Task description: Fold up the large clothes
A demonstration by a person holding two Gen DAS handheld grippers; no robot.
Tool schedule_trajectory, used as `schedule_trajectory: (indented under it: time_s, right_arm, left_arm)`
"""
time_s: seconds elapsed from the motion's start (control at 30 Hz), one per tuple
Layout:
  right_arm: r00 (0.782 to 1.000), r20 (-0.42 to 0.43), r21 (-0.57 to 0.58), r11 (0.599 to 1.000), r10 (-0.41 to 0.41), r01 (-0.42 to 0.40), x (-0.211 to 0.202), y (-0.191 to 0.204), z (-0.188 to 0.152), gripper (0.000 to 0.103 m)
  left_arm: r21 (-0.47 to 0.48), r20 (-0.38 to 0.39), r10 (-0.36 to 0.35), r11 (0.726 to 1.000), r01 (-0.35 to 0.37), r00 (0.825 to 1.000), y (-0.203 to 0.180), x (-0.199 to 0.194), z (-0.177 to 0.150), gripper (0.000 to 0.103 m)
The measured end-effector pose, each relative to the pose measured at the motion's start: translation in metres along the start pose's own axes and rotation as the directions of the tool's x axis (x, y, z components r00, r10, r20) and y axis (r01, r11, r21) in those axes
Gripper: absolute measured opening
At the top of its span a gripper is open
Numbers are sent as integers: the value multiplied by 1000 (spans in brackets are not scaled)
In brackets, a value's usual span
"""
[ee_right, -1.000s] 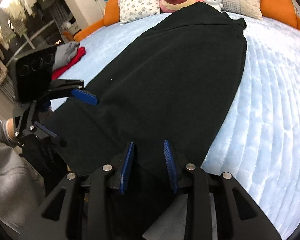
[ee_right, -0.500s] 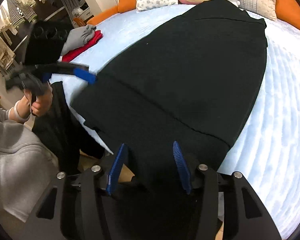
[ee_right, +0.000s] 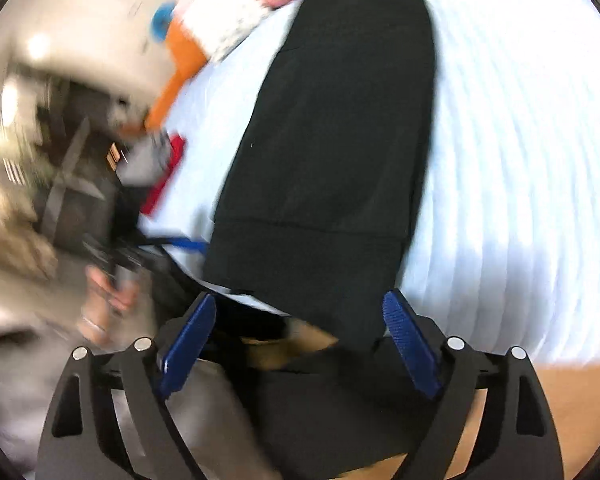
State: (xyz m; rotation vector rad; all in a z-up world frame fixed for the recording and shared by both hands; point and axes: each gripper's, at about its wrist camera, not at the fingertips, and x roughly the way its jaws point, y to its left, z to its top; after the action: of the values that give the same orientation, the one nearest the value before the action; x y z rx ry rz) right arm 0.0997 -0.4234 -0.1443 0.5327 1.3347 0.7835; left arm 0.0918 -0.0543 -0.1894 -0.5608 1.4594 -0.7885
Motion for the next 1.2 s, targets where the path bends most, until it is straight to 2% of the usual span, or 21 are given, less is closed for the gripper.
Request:
schedule_trajectory:
  time_s: [0.13,0.23,0.37,0.43,0.47,0.5,0.6,0.63,0.7,0.73,0.8,0.87,0.97,1.1,1.2]
  right_arm:
    - [998,-56,136,991,-11,19,19,-22,5,86]
    - [996,-82,175,984,-18,32,28,-29,8,86]
    - [996,-93,207,978,14,6,36,-27,12,88]
    - [993,-105,219,976,47,-23,27,-35,11,89]
    - [992,-115,219,975,54,-28,29,-34,11,89]
    - [990,-130,212,977,50,-22,33,-31,10,89]
    - [988,-151,206,979,42,-10,40,-29,11,87]
    - [986,-158,208,978,44,-10,42,-31,10,79]
    - [985,-167,208,978,43,-7,47,-30,10,65]
    - [985,-164,209,978,52,-17,47,-31,10,51]
    - [985,-155,234,971,76,-38,47,-34,11,45]
    - [986,-149,240,970,77,-40,45,-36,11,27]
    - [985,-131,269,961,109,-71,40,-37,10,19]
    - [984,-87,263,956,158,-130,25,-27,11,19]
    - [980,-35,218,958,197,-185,9,-9,23,18]
  left_arm:
    - [-93,-33,-60,994,57,998,16,19,1,93]
    - [-115,-44,-80,991,74,996,13,31,5,97]
    - [-145,-26,-127,982,122,992,13,33,11,99]
    - [-150,-13,-152,978,148,988,9,39,14,99]
    - [-150,-13,-167,975,164,986,8,39,15,95]
    - [-155,-21,-192,970,187,981,6,43,16,85]
    - [-143,-30,-158,978,152,987,5,38,16,66]
    - [-150,-33,-155,977,149,987,6,38,17,62]
    - [-184,-35,-168,970,159,985,11,35,18,44]
    - [-199,-34,-184,964,174,982,12,25,19,42]
    - [-227,-29,-220,952,208,975,19,24,17,38]
    - [-226,-27,-231,949,219,973,18,23,16,37]
    - [-248,-21,-270,934,257,963,22,22,16,34]
    - [-306,-7,-363,888,344,932,23,13,19,33]
    - [-316,-9,-406,868,383,914,11,2,29,33]
